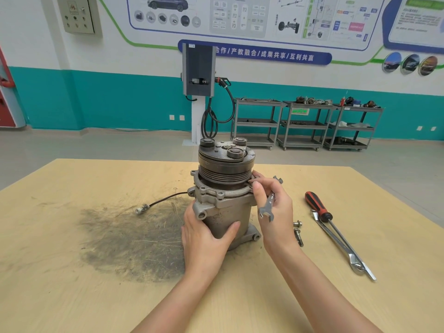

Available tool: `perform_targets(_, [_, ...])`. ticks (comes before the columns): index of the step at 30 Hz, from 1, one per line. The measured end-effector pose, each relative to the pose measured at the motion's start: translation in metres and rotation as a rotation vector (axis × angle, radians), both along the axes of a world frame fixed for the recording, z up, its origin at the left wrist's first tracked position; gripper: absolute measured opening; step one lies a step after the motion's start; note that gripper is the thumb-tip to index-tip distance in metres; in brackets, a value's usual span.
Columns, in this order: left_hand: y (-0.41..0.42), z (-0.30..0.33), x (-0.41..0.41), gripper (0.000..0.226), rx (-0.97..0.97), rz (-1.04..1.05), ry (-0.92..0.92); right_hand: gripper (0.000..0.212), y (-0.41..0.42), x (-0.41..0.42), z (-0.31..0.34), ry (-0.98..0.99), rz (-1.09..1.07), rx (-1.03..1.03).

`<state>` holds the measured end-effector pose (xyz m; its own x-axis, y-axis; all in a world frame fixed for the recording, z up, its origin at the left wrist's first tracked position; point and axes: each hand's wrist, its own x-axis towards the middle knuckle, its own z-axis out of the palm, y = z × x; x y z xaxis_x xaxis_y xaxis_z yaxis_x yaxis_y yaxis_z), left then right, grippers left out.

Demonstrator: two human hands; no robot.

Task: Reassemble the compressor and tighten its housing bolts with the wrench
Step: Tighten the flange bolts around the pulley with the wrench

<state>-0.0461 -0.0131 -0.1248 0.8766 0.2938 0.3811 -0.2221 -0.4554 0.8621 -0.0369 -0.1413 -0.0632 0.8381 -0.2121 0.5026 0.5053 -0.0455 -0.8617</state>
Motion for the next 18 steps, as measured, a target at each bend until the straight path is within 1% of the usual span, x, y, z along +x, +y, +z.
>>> perform_targets(3, [-0.0002, 0.0005, -0.0004, 0.101, 0.0, -0.003, 0.011, 0.001, 0.0005, 0.001, 0.0016, 0.016, 0.011, 0.032])
perform_targets(9, [-0.0001, 0.0013, -0.0004, 0.1, -0.004, -0.004, 0.005, 0.008, 0.0012, 0.0001, 0.0003, 0.016, 0.005, 0.049])
perform_targets(13, [-0.0003, 0.0023, -0.0011, 0.101, -0.009, -0.005, -0.001, 0.008, 0.0013, 0.0001, -0.0013, 0.009, 0.013, 0.02])
perform_targets(18, [-0.0001, 0.0018, -0.0011, 0.098, -0.004, -0.004, -0.007, 0.006, 0.0003, 0.0009, 0.001, 0.03, 0.018, 0.048])
